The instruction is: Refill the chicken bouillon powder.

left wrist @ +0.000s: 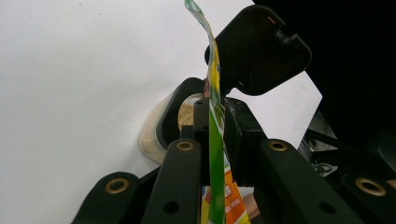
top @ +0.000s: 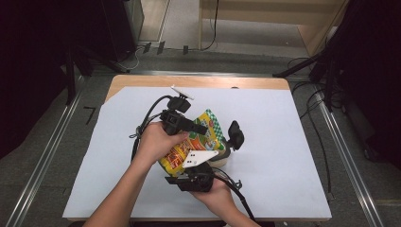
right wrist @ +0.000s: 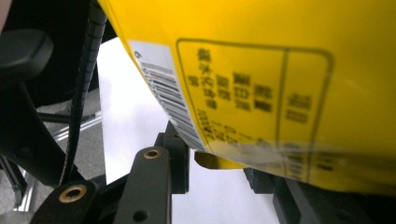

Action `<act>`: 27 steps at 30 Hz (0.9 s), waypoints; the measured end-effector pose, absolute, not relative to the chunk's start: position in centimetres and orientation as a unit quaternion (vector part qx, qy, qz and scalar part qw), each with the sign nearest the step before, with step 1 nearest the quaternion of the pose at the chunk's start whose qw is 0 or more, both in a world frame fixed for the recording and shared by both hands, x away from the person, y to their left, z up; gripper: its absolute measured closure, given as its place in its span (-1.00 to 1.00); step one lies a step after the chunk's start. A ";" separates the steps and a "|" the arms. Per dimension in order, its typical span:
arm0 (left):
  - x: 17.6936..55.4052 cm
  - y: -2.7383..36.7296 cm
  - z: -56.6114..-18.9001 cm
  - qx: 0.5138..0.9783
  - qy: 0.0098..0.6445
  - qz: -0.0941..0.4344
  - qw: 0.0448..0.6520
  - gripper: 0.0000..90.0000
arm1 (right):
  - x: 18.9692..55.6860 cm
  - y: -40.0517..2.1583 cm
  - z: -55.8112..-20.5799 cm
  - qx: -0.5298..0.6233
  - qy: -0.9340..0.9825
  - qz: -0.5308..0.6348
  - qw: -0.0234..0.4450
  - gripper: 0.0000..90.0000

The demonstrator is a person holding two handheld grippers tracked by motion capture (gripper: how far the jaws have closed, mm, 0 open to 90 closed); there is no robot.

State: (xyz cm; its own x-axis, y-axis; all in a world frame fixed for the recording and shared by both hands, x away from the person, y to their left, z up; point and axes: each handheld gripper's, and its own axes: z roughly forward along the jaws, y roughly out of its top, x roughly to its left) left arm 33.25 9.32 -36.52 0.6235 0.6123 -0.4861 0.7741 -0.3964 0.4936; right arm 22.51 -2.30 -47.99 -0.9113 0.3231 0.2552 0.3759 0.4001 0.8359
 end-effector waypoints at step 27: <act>33.6 11.8 -36.2 0.811 0.406 -0.182 0.381 1.00 | 22.2 -2.0 -49.2 -0.199 -0.862 -0.467 0.001 0.33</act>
State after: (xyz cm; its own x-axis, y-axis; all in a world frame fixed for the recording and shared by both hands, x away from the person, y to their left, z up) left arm 33.60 11.81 -36.16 0.6046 0.5197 -0.6037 0.7964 -0.3806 0.4700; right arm 22.20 -1.95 -49.17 -0.9209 0.3421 0.1870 0.3435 0.4849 0.8043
